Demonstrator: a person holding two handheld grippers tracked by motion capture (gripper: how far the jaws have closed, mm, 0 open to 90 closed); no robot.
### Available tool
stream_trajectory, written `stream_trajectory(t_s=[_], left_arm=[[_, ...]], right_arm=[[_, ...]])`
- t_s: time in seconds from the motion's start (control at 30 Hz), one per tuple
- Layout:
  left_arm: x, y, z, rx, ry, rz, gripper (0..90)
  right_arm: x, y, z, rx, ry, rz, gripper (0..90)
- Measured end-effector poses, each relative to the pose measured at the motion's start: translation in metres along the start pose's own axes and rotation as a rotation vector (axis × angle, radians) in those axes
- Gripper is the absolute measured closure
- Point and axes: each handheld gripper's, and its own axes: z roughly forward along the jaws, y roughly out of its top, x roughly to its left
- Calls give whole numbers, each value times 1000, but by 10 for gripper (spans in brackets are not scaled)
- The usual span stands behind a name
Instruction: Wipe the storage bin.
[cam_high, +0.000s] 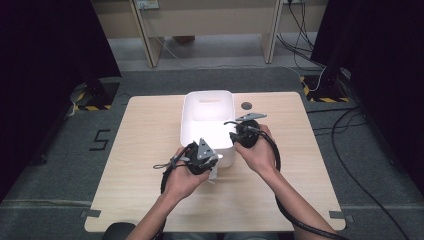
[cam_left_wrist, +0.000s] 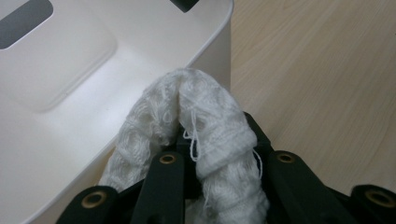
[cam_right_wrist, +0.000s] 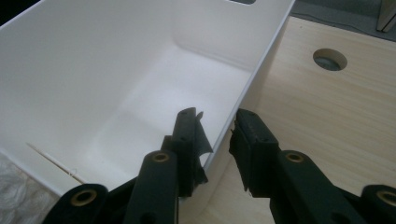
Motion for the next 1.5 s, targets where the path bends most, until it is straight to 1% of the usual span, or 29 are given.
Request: stream_trajectory(t_s=[0.03,0.13,0.23,0.6,0.63,0.9,1.03,1.13,1.27,1.3,1.5], left_arm=[[0,-1,3,9,-2,-2,745],[-1,-3,6,13,0,-1,745],[-3,-6,11,25,9,11,746],[-3,-11,17,32,8,8,748],[-2,-12,18,36,3,7,749],[-4,-13,19,43,7,5,751],[-6,-13,19,46,10,13,751],[-6,-13,20,53,4,13,751],[-6,-14,23,55,1,10,752],[-5,-15,25,55,0,2,752],[-6,-18,29,61,-1,7,752]], right_arm=[[0,0,0,0,1,0,709],[0,0,0,1,1,3,708],[0,0,0,-1,1,1,708],[0,0,0,-1,1,0,708],[0,0,0,-1,1,-1,708],[0,0,0,-1,2,-1,708],[0,0,0,-1,1,-2,708],[0,0,0,-1,1,-4,709],[1,0,0,0,1,-2,709],[0,0,0,-1,1,-3,710],[0,0,0,-1,0,-3,710]])
